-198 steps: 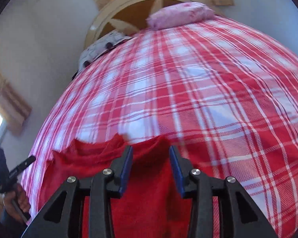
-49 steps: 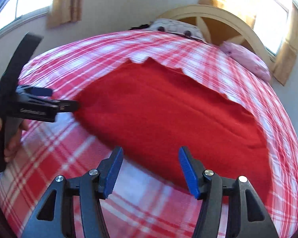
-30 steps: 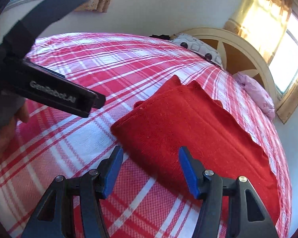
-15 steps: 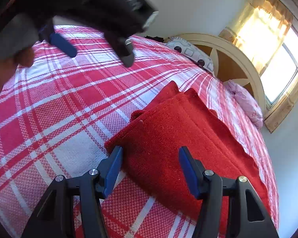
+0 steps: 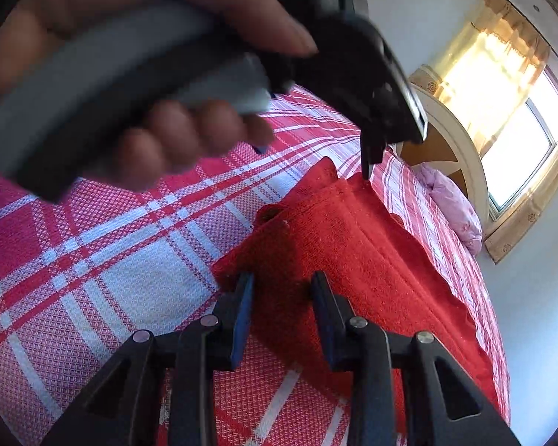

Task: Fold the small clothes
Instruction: 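Move the left gripper to the folded sweater's edge and grasp it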

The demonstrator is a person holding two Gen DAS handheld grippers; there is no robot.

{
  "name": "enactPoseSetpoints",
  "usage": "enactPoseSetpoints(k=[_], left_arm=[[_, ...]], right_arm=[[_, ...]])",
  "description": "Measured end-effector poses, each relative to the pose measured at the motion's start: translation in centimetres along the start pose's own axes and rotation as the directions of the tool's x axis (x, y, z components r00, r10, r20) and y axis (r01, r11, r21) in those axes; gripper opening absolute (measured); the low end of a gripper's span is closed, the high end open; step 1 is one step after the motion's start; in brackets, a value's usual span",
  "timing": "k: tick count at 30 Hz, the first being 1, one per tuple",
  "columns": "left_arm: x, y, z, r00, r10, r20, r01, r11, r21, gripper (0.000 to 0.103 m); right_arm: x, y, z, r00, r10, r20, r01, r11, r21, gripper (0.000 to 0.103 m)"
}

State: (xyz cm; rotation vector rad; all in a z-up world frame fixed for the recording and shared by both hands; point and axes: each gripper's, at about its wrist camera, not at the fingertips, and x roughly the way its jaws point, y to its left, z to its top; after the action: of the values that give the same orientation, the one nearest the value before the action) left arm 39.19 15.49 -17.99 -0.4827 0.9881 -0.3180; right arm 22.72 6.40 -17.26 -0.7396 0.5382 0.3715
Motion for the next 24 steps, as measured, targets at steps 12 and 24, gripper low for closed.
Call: enactPoseSetpoints(k=[12,24], left_arm=[[4.3,-1.0,2.8,0.999,-0.006,-0.048,0.009,0.998,0.069,0.061],[4.5,-1.2,3.5,0.999,-0.030,-0.045,0.031,0.999,0.032,0.012]], right_arm=[[0.2,0.8,0.1,0.999,-0.038,0.013,0.039,0.999,-0.030,0.021],[-0.2,-1.4,-0.2,0.999,0.020,0.046,-0.023,0.998,0.057,0.008]])
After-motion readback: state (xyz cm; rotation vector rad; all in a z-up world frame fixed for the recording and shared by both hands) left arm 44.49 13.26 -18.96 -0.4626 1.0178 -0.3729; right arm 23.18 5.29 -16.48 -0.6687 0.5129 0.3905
